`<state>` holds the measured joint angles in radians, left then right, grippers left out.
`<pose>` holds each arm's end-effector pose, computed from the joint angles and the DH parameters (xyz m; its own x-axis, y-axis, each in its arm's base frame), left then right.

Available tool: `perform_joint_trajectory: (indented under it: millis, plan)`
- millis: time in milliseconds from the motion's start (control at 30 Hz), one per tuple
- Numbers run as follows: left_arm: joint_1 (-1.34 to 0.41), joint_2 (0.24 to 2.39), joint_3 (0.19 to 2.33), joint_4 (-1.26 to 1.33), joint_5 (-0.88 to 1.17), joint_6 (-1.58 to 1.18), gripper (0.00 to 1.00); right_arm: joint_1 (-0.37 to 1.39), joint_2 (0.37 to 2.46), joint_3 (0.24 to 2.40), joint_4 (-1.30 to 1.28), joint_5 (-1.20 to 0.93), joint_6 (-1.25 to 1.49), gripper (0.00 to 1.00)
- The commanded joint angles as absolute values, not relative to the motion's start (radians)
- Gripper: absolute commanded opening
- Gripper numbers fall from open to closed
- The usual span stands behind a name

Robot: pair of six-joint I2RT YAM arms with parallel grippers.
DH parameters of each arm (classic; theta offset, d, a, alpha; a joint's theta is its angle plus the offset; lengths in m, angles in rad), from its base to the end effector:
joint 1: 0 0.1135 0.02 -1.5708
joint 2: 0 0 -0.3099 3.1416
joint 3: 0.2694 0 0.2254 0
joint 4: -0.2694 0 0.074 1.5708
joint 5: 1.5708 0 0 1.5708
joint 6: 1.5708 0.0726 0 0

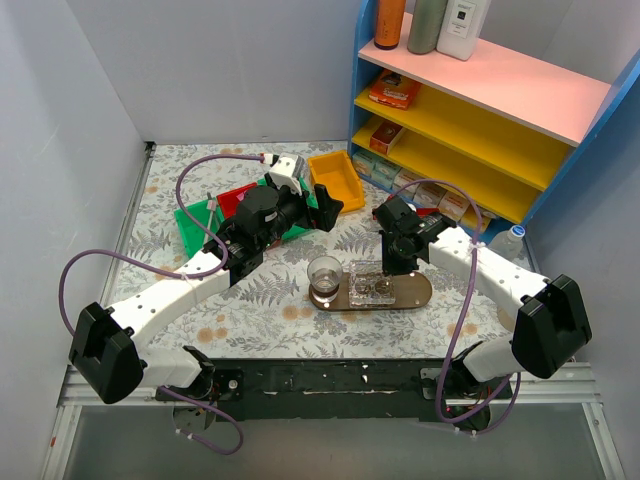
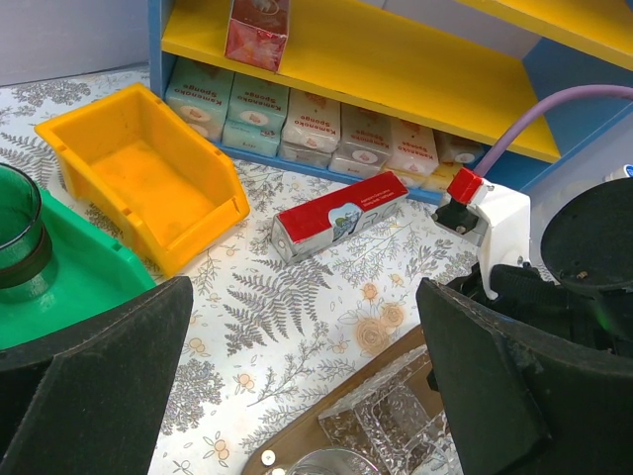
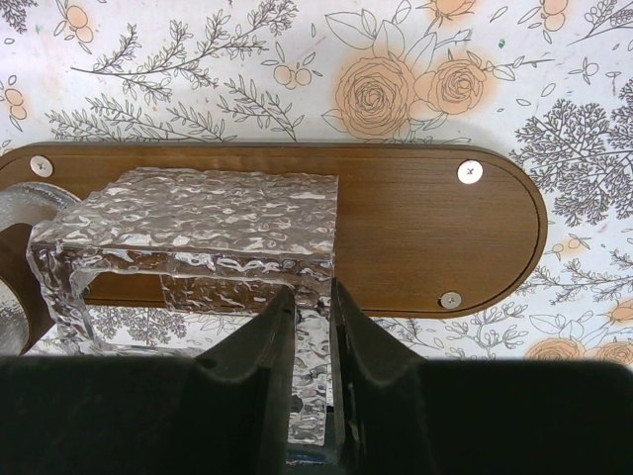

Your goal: Prepare toiletry sets of a toothbrush and toothpaste on the tray

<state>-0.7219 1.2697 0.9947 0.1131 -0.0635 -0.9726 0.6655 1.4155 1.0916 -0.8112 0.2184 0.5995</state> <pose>0.2267 -0.1935 0.3846 -0.5743 -0.5932 -0.5642 0.2450 0.5332 -0.8098 0.2129 0.1471 0.2761 -0.8883 0.0030 -0.4593 -0.0359 0.9965 0.0760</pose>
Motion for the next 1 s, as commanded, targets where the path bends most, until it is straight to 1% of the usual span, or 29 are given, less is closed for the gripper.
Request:
perform_joint_trajectory:
  millis: [0, 100, 367, 400, 467, 600, 967]
  plan:
    - [-0.721, 1.259, 0.989, 0.123, -0.057, -0.974, 0.98, 0.673, 1.417, 1.143, -0.819, 0.236, 0.611, 0.26]
    - [-0.721, 1.259, 0.989, 0.123, -0.057, -0.977, 0.98, 0.673, 1.413, 1.152, -0.827, 0.239, 0.606, 0.33]
    - [-0.721, 1.258, 0.991, 0.121, -0.055, -0.977, 0.98, 0.673, 1.405, 1.157, -0.830, 0.252, 0.603, 0.42]
    - [-0.721, 1.258, 0.989, 0.121, -0.055, -0.977, 0.98, 0.673, 1.407, 1.158, -0.830, 0.252, 0.601, 0.45]
    - [-0.721, 1.258, 0.989, 0.121, -0.055, -0.979, 0.98, 0.673, 1.407, 1.158, -0.833, 0.253, 0.598, 0.46]
    - [-0.721, 1.255, 0.991, 0.121, -0.055, -0.979, 0.98, 0.673, 1.396, 1.160, -0.839, 0.273, 0.597, 0.52]
    - [-0.721, 1.247, 0.985, 0.124, -0.054, -0.988, 0.98, 0.672, 1.333, 1.164, -0.795, 0.293, 0.554, 0.61]
